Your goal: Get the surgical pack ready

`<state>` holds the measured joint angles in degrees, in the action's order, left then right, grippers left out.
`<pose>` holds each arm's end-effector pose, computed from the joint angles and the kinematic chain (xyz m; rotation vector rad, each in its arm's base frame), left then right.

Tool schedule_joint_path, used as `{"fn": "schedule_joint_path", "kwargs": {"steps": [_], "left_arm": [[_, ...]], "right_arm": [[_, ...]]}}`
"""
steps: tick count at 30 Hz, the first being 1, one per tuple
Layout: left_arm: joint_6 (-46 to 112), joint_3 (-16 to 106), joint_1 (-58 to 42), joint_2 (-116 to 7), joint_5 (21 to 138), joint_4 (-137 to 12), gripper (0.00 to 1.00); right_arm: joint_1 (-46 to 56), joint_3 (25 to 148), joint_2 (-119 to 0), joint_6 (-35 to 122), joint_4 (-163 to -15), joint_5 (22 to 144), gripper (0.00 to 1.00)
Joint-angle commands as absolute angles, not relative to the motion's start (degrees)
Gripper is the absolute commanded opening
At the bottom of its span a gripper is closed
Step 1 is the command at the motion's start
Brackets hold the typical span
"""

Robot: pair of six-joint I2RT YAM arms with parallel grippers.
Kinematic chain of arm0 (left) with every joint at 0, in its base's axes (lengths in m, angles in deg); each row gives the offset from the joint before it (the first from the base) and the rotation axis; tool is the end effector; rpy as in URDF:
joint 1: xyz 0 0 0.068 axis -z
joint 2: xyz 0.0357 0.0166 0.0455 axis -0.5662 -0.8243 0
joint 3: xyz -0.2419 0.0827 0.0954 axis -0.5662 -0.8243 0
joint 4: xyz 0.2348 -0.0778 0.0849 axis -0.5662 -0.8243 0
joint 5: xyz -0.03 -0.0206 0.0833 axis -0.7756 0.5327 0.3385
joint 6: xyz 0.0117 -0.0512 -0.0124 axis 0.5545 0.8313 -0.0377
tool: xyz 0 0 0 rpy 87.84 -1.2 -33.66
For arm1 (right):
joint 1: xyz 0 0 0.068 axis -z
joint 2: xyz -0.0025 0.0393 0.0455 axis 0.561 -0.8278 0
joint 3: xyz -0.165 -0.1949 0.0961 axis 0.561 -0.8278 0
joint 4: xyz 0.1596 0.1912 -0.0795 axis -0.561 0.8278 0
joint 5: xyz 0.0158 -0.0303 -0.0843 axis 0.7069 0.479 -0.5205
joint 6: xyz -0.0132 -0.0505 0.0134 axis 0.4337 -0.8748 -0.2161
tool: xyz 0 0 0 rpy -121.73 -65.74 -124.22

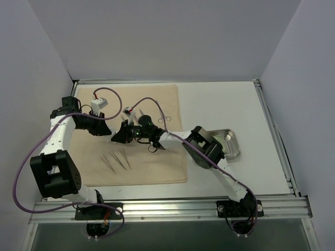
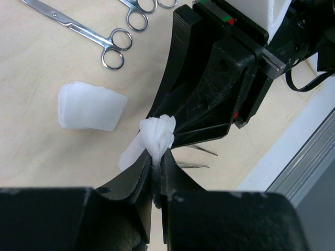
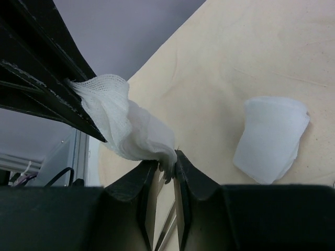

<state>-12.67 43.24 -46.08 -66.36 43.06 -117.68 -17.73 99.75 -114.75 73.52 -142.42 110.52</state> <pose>0.2925 0.0344 0.2684 0.6341 2.3572 -0.7625 0.3072 0.4242 0.1688 -0.7884 1.5480 1.6437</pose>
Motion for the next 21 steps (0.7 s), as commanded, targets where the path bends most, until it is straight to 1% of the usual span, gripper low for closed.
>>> {"fn": "schedule_joint_path", "kwargs": {"steps": [1,2,4,6,7,8,10,13,16,21], "left_arm": [[-14.1,43.8,-45.9,-66.2,40.5,-117.1,0.02],[-14.4,43.7,-45.9,-66.2,40.8,-117.5,0.02],[-14.9,43.4,-45.9,-66.1,41.0,-117.6,0.06],[-15.0,43.4,-45.9,-66.0,41.3,-117.6,0.06],[-15.0,43.5,-45.9,-66.0,41.3,-117.6,0.04],[-15.1,43.8,-45.8,-66.0,41.1,-117.7,0.03],[-15.9,44.0,-45.9,-66.1,39.9,-118.6,0.02],[-18.2,45.0,-45.9,-66.0,38.1,-120.5,0.02],[-20.2,45.1,-45.9,-65.2,36.9,-122.4,0.02],[-21.5,45.8,-45.8,-65.2,34.3,-124.3,0.02]], "right_arm": [[-17.9,100.6,-110.7,71.9,-142.5,110.4,0.13],[-17.9,100.5,-110.5,71.3,-142.0,110.4,0.11],[-17.9,100.3,-109.4,70.4,-140.6,110.2,0.08],[-17.9,99.7,-108.6,68.7,-139.1,110.1,0.08],[-17.8,99.7,-108.0,67.9,-138.4,110.2,0.12],[-17.9,99.6,-107.6,67.1,-137.1,110.6,0.21],[-17.9,99.3,-106.6,65.2,-136.2,111.4,0.47],[-17.6,97.6,-104.7,63.0,-135.5,112.2,0.63],[-17.3,95.8,-102.3,60.8,-134.7,111.8,0.64],[-17.6,97.9,-103.2,60.7,-133.6,111.7,0.56]]}}
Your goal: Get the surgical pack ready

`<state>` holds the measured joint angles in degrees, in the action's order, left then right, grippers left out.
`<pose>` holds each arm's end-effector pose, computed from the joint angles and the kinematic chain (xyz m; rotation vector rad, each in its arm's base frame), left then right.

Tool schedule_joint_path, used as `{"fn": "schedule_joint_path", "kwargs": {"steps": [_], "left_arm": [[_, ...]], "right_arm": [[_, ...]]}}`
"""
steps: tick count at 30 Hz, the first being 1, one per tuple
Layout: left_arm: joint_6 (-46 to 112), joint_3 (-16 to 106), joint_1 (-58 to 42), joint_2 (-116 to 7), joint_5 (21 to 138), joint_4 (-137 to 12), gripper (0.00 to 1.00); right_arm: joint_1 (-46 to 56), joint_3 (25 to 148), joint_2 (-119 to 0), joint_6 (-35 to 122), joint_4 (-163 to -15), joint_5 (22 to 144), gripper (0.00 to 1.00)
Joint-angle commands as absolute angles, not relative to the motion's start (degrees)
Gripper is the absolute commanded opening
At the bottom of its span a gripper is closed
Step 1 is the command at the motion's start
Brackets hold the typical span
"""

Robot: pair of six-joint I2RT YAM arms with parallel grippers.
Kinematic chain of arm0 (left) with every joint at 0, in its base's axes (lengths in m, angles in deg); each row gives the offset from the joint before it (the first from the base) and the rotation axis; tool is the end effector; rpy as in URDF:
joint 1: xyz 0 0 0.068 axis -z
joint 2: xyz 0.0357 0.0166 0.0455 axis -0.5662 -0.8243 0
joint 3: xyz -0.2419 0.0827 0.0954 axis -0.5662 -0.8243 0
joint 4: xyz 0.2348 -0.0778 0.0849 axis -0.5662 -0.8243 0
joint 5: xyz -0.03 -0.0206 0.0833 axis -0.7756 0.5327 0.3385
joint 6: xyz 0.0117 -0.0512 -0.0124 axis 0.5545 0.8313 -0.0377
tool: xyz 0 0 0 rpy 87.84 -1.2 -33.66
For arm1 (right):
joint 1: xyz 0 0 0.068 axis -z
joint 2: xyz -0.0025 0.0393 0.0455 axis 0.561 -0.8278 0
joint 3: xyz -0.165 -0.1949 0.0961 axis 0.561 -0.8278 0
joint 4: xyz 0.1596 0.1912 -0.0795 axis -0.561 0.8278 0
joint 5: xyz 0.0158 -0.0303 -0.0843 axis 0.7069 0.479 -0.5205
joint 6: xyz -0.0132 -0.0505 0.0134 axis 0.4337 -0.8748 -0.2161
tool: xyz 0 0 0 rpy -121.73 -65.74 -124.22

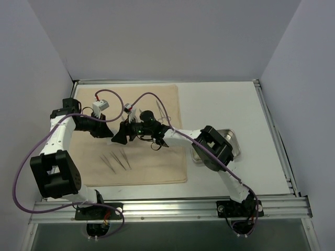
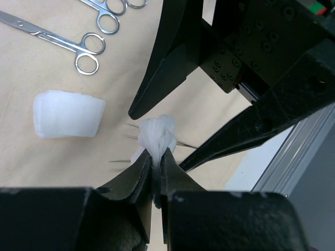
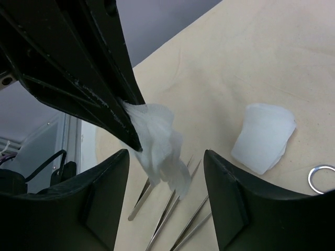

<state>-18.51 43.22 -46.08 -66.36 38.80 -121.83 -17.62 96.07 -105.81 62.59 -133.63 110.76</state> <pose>0.2856 0.0312 0.2681 0.7243 2.3054 -0.8503 0.2964 0.4092 0.2097 -0.9140 1.4950 1.5015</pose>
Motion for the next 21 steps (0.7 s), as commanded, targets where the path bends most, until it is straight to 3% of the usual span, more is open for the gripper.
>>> {"fn": "schedule_joint_path", "kwargs": {"steps": [1,5,8,9,11,12,14,16,21], "left_arm": [[-21.5,45.8,-45.7,-65.1,34.0,-124.3,0.02],[-21.8,46.4,-45.8,-64.6,32.5,-125.2,0.02],[-21.9,46.8,-45.7,-64.6,32.5,-125.5,0.02],[-22.0,46.9,-45.7,-64.7,32.5,-125.5,0.04],[-22.2,46.9,-45.7,-64.9,32.5,-125.7,0.18],[-22.0,46.9,-45.7,-64.8,32.9,-125.8,0.48],[-20.8,47.4,-45.7,-64.4,33.4,-125.4,0.66],[-20.4,48.8,-45.8,-63.6,33.3,-126.9,0.76],[-20.4,57.1,-46.4,-62.0,32.7,-131.9,0.78]], "right_arm": [[-17.6,99.0,-103.6,60.7,-133.3,111.9,0.54],[-17.7,99.3,-104.4,61.7,-134.0,112.7,0.41],[-17.7,98.7,-104.0,62.5,-135.5,113.0,0.22],[-17.7,98.4,-103.4,62.6,-135.9,113.0,0.10],[-17.7,98.2,-102.5,62.3,-135.9,113.0,0.01],[-17.7,97.9,-102.2,62.0,-135.7,112.9,0.00],[-17.6,97.1,-101.0,61.8,-135.4,112.2,0.00],[-17.6,95.2,-98.7,60.6,-134.8,111.6,0.00],[-17.2,92.5,-90.3,53.5,-125.1,106.3,0.00]]}}
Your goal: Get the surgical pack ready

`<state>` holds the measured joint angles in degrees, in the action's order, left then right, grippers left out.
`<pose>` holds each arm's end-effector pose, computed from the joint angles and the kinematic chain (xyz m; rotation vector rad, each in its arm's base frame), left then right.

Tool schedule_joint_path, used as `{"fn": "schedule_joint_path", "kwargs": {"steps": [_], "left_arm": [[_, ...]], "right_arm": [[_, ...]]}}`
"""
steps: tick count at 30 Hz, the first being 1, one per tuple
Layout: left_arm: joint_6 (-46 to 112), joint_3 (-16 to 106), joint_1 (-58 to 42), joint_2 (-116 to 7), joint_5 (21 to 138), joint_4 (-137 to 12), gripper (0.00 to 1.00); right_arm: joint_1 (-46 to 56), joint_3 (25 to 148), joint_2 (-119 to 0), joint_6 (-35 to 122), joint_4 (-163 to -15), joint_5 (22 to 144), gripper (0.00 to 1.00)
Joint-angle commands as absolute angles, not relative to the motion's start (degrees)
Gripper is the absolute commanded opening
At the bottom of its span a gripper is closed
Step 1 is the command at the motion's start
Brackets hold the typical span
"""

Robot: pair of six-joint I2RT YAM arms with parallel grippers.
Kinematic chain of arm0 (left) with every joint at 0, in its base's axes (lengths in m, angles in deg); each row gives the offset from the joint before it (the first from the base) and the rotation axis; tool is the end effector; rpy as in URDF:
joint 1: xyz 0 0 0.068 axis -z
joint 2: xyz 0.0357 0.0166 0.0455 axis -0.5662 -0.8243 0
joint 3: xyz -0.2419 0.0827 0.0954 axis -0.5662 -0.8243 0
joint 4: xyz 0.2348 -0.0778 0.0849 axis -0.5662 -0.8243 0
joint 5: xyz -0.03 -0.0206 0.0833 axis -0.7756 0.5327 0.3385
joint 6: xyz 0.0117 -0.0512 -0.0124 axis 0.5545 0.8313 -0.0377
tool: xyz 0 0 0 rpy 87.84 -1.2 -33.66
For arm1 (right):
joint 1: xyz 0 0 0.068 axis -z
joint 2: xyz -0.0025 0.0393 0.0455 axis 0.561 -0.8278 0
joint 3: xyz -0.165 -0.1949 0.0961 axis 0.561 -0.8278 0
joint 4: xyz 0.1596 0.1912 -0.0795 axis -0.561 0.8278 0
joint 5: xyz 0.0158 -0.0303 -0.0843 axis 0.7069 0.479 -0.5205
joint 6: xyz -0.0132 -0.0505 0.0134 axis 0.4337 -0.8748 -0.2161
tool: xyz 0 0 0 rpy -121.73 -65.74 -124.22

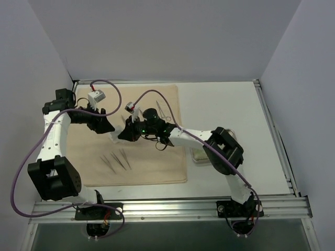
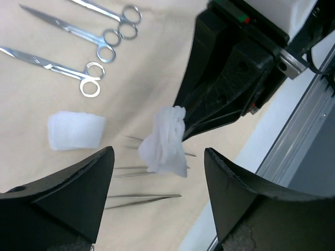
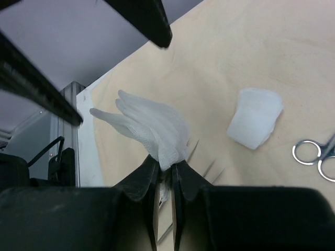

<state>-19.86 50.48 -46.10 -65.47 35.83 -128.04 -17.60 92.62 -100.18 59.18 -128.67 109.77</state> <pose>0.2842 0.0298 0.3060 0.7594 2.2271 -0.8670 0.2867 0.3957 0.2278 -0.9399 1.5146 1.4430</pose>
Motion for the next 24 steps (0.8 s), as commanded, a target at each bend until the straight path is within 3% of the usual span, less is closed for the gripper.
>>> {"fn": "schedule_joint_path", "kwargs": {"steps": [1,5,8,13,19,24], "left_arm": [[-21.3,58.0,-46.4,-61.6,32.2,-133.5,0.77],[-23.9,58.2,-45.9,-59.9,30.8,-134.9,0.66],[-20.7,56.0,-45.6,-59.2,32.1,-132.1,0.65],[-14.1,52.2,-43.5,-58.7,36.4,-125.6,0.65],[-10.0,50.4,-41.8,-59.7,40.1,-120.7,0.65],[-10.2,50.7,-41.7,-61.5,42.6,-120.2,0.66]], "right_arm": [[-17.2,92.2,-88.6,50.7,-121.8,105.4,0.00],[-17.0,90.1,-79.9,46.9,-116.3,100.4,0.00],[-16.0,93.1,-76.8,45.9,-103.3,95.7,0.00],[-3.8,98.3,-76.0,46.2,-72.1,94.8,0.00],[13.9,93.2,-72.0,39.9,-55.6,96.6,0.00],[25.1,88.1,-73.6,37.3,-49.0,89.1,0.00]]}}
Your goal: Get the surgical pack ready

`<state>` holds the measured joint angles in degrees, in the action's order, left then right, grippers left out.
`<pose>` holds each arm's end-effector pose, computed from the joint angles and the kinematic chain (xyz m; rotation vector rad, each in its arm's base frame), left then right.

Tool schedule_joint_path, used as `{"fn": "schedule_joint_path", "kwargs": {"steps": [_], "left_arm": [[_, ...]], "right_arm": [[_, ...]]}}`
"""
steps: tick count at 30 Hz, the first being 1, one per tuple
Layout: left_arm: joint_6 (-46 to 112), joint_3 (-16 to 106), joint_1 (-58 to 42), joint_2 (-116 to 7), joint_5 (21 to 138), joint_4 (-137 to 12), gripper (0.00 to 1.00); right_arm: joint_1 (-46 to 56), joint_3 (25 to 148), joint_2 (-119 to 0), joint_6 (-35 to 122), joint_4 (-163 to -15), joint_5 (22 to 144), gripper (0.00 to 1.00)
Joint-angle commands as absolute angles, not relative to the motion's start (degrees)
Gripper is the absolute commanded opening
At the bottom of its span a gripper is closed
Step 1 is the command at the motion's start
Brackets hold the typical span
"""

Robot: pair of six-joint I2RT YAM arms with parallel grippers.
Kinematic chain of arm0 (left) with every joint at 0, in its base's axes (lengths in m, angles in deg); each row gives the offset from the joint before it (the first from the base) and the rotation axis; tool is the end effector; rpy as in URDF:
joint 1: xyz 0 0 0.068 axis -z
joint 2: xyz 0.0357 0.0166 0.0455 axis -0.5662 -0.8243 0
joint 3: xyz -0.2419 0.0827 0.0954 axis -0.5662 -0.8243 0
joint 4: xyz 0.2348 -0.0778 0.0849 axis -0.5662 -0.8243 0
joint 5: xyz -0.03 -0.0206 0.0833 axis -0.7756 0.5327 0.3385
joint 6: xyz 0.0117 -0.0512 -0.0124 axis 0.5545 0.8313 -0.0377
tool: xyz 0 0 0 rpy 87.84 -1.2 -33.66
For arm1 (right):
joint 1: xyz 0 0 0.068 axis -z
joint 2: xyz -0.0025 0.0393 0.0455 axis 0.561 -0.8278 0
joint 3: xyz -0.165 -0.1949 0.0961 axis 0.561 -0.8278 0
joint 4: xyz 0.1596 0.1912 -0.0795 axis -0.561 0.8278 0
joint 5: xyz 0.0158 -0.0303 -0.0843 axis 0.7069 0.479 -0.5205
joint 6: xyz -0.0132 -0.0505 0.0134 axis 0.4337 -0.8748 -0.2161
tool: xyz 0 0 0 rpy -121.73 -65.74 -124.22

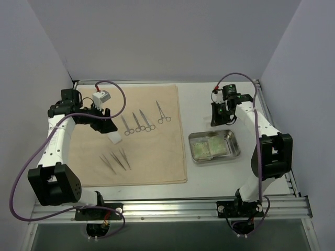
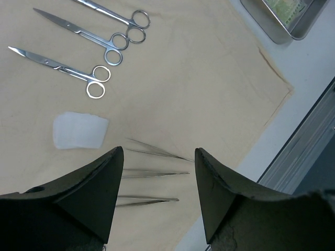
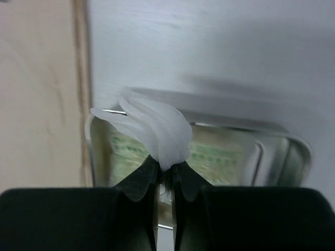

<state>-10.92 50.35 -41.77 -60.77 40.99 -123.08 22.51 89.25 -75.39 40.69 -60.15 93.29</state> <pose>0.2773 0.0093 0.3276 0.7328 2.2322 -0.7646 0.3656 0.0863 0.2766 -0.3094 2.3838 0.5018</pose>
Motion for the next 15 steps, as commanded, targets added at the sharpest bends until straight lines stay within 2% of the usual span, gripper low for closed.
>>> {"fn": "schedule_joint_path", "kwargs": {"steps": [1,5,15], "left_arm": [[-10.3,50.8,-41.7,-61.9,42.8,-120.3,0.65],[-10.9,51.5,-41.6,-63.3,43.6,-121.0,0.65],[-11.5,50.8,-41.7,-64.9,45.0,-120.3,0.65]], "right_arm": [[27.2,87.9,-74.0,35.8,-48.2,88.0,0.00],[30.8,86.8,-75.3,34.3,-44.9,81.6,0.00],[33.7,88.4,-83.3,34.0,-43.3,79.7,0.00]]}}
